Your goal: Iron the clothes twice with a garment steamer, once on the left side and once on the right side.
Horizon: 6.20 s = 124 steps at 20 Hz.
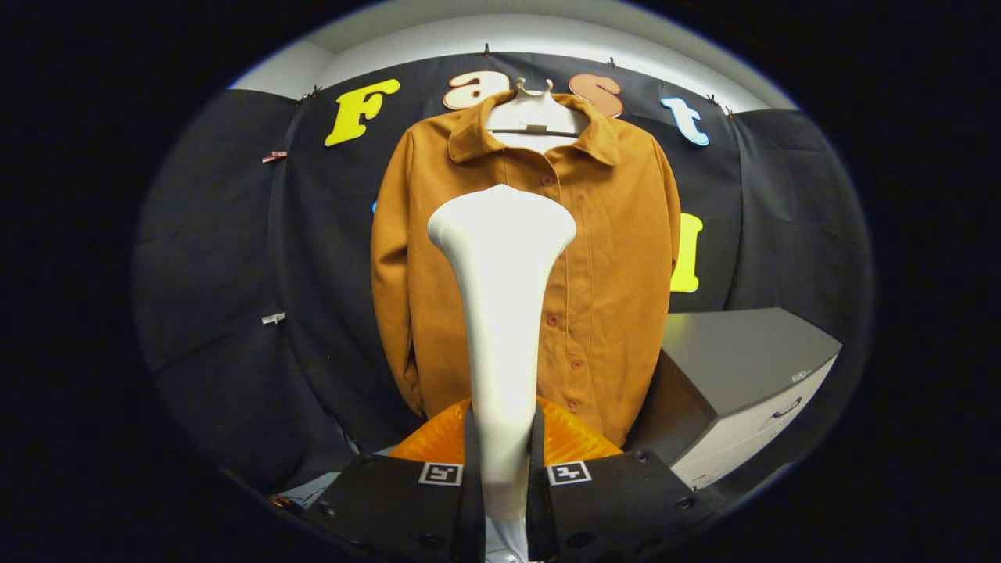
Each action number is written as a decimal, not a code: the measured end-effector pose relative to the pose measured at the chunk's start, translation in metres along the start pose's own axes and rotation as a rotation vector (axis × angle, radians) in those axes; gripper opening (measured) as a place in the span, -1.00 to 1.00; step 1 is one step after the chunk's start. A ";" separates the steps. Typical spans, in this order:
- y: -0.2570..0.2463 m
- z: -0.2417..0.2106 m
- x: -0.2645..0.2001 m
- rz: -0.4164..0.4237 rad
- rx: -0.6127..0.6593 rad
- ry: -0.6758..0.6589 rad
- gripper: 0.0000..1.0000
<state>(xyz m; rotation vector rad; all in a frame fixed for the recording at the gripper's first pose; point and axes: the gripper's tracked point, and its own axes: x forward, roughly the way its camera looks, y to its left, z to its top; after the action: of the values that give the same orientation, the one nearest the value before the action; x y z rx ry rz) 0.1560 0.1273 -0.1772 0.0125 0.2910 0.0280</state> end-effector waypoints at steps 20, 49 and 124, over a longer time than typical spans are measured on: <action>0.036 -0.003 0.105 -0.037 -0.044 -0.015 -0.51; -0.016 -0.227 0.089 -0.030 -0.014 0.219 -0.51; -0.075 0.134 -0.178 -0.072 0.019 -0.206 -0.52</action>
<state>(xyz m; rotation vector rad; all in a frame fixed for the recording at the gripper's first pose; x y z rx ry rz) 0.0262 0.0456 0.0004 0.0233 0.0857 -0.0473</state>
